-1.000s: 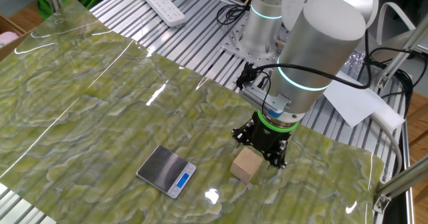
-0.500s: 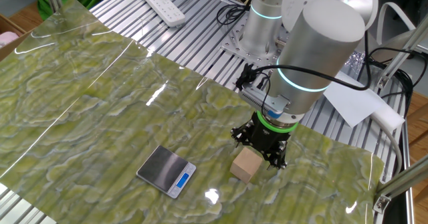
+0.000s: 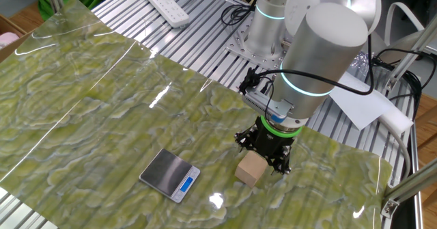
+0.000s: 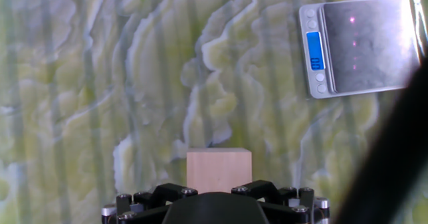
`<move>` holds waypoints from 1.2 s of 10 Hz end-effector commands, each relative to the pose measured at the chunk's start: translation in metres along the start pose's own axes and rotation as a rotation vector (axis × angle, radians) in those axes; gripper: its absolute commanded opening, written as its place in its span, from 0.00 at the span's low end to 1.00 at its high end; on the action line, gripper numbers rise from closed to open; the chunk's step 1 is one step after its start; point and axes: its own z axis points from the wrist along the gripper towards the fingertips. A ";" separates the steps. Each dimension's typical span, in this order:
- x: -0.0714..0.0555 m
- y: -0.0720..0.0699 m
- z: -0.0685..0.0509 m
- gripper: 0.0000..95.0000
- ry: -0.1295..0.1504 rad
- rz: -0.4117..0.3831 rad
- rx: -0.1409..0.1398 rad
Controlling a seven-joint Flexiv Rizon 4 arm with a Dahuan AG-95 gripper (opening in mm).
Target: Place the block on the scale
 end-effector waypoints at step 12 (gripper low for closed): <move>0.000 -0.001 0.007 0.60 -0.009 -0.005 -0.002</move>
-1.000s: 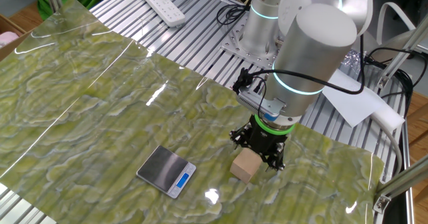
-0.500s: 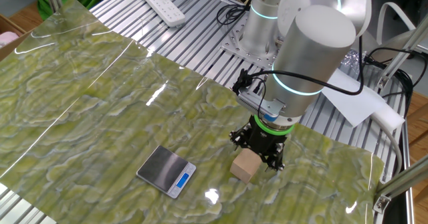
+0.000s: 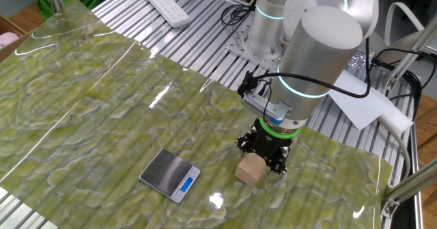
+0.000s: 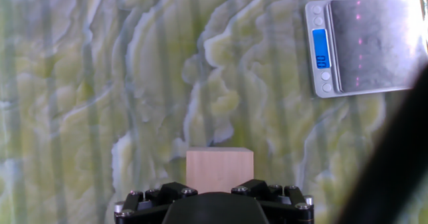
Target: Place the block on the scale
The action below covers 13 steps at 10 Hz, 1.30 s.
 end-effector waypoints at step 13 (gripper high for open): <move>-0.001 0.000 -0.008 0.00 0.008 0.014 -0.022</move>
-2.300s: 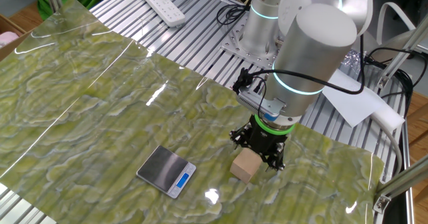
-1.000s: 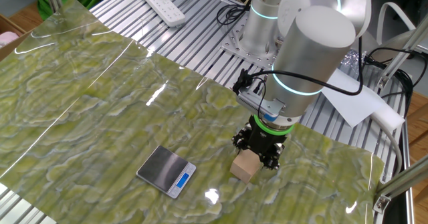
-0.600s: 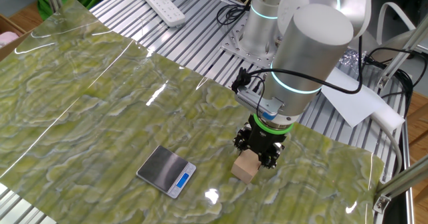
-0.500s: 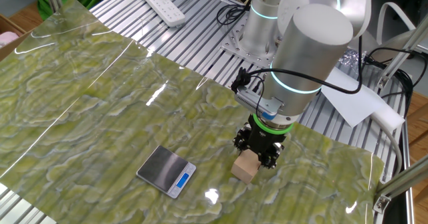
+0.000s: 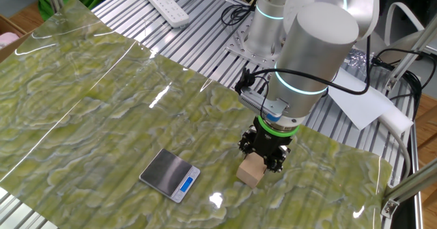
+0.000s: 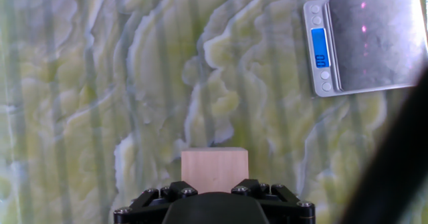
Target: Place the block on the scale
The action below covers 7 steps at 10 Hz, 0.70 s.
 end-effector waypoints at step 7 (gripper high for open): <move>-0.001 0.001 -0.009 0.00 0.008 0.006 -0.002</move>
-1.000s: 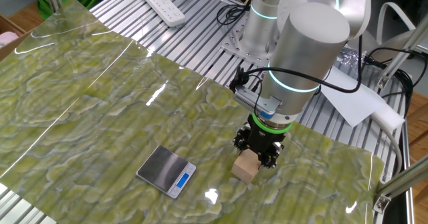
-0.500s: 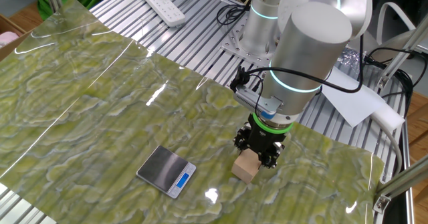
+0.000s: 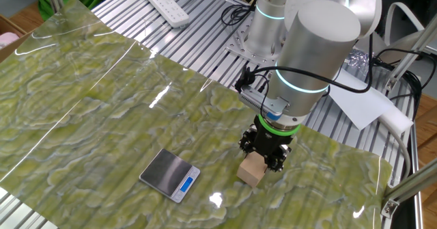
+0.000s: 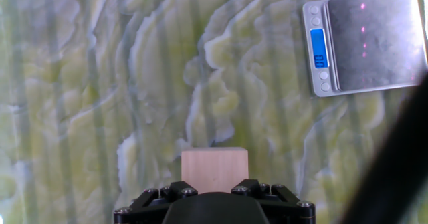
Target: Place the block on the scale
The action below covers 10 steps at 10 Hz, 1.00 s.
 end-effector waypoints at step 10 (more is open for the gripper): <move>-0.003 -0.003 -0.016 0.00 0.014 0.001 -0.009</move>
